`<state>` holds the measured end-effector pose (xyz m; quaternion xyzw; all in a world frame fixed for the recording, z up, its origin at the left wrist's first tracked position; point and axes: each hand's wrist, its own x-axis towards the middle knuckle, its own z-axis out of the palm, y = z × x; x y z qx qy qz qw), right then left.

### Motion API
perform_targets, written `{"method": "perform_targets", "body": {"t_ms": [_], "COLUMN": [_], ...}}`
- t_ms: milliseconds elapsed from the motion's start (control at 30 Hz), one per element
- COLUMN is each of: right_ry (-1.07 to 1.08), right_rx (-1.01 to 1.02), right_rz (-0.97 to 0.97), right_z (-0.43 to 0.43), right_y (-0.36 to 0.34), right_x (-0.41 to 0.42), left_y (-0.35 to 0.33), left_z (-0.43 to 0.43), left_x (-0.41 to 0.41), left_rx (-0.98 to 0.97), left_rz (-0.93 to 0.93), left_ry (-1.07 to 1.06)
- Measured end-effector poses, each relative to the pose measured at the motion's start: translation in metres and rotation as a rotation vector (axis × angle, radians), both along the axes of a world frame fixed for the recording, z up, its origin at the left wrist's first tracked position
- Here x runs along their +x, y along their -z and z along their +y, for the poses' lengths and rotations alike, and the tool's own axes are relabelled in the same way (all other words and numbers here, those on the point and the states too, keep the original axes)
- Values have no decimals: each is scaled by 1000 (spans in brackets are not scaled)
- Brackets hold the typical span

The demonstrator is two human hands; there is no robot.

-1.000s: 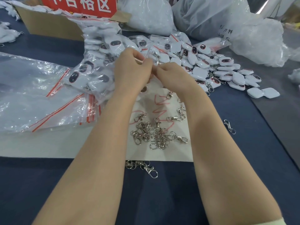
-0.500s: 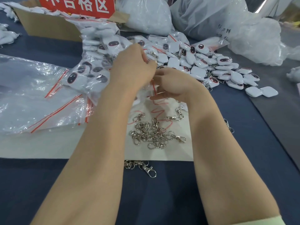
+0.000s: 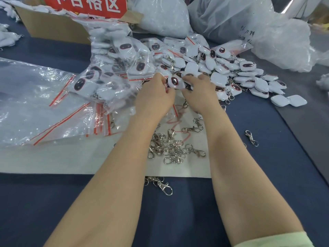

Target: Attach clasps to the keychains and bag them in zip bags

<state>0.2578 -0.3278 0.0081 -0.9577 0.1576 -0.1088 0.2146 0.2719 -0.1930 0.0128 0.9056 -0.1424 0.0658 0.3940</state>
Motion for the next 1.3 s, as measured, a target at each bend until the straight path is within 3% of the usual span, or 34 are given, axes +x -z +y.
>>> {"method": "perform_targets", "body": {"t_ms": [200, 433, 600, 700, 800, 867, 933, 1100, 1300], "right_ry": [183, 141, 53, 52, -45, -99, -121, -248, -255], "right_rx": [82, 94, 275, 642, 1319, 1597, 1601, 1343, 1317], "right_rz": [-132, -36, -231, -391, -481, -469, -427, -366, -375], "right_z": [3, 2, 7, 10, 14, 17, 19, 16, 16], "right_y": [-1, -6, -10, -18, -25, -23, -18, -8, -7], "right_x": [-1, -1, -2, -1, 0, 0, -2, -4, -3], "left_y": [5, 7, 8, 9, 10, 9, 9, 8, 8], "left_z": [-1, -1, -1, -1, 0, 0, 0, 0, 0], "left_x": [2, 4, 5, 6, 6, 6, 6, 6, 6], "left_rx": [-17, -16, -23, -30, -35, -45, -45, -44, -38], "left_rz": [-32, -40, -42, -36, -30, -27, -30, -31, -32], "left_ry": [-4, -14, -21, -15, -13, -15, -19, -18, -16]}}
